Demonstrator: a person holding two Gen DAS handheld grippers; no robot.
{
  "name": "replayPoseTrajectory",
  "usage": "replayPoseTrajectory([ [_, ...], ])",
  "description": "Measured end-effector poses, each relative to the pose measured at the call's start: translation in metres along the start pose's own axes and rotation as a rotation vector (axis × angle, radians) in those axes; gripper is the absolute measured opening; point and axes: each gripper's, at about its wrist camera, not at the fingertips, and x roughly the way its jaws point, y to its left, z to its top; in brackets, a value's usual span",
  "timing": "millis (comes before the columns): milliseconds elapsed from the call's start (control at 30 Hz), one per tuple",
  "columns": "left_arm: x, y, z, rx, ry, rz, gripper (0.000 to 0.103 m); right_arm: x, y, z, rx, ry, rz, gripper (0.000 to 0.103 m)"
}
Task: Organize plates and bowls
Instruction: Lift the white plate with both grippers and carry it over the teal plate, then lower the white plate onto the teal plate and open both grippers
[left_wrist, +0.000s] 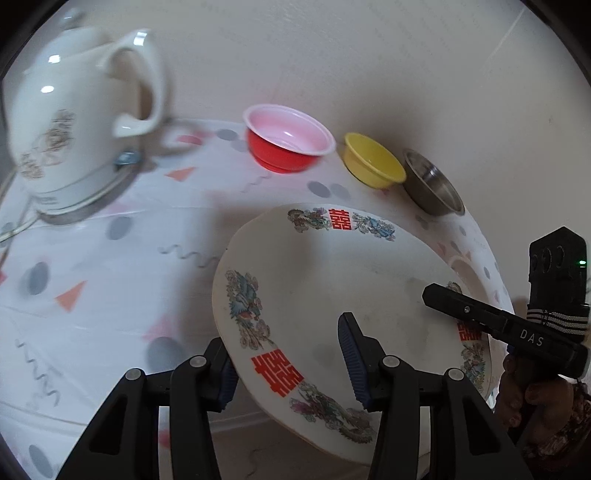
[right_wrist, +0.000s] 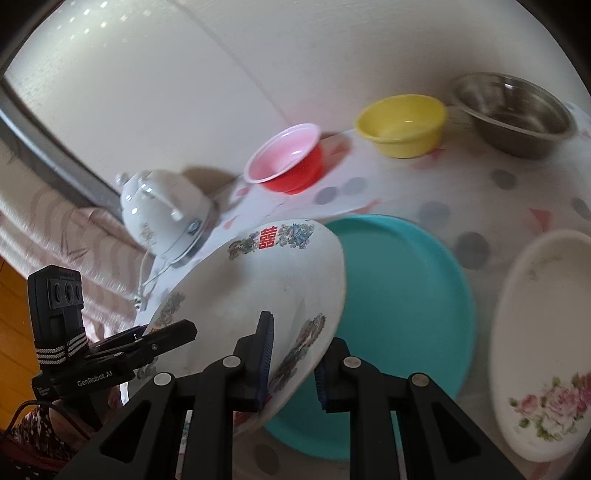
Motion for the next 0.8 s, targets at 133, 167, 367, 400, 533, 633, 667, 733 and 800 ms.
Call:
replayPoseTrajectory([
  [133,0.016,-0.014,0.003,0.024,0.034,-0.013,0.049,-0.008,-0.014,-0.005,0.046,-0.012,-0.028,0.02],
  [167,0.019,-0.018,0.004,0.033,0.041,-0.012,0.049,-0.009,-0.018,-0.006,0.058,-0.014,-0.034,0.02],
  [367,0.038,-0.032,0.006,0.068,0.081,0.003,0.049,-0.011,-0.034,-0.01,0.084,-0.023,-0.064,0.02],
  [400,0.04,-0.033,0.006,0.074,0.085,0.007,0.049,-0.011,-0.034,-0.009,0.076,-0.023,-0.077,0.02],
  [533,0.05,-0.039,0.008,0.092,0.111,0.023,0.049,-0.005,-0.038,-0.005,0.058,-0.005,-0.133,0.02],
  [633,0.055,-0.04,0.007,0.09,0.137,0.023,0.048,-0.004,-0.047,-0.005,0.085,0.001,-0.146,0.02],
  [667,0.055,-0.04,0.006,0.09,0.14,0.021,0.048,-0.004,-0.049,-0.006,0.091,0.004,-0.153,0.021],
  [733,0.055,-0.041,0.005,0.096,0.144,0.022,0.048,-0.006,-0.053,-0.008,0.105,0.011,-0.163,0.022],
  [800,0.055,-0.042,0.005,0.096,0.147,0.023,0.048,-0.009,-0.056,-0.01,0.124,0.013,-0.17,0.022],
])
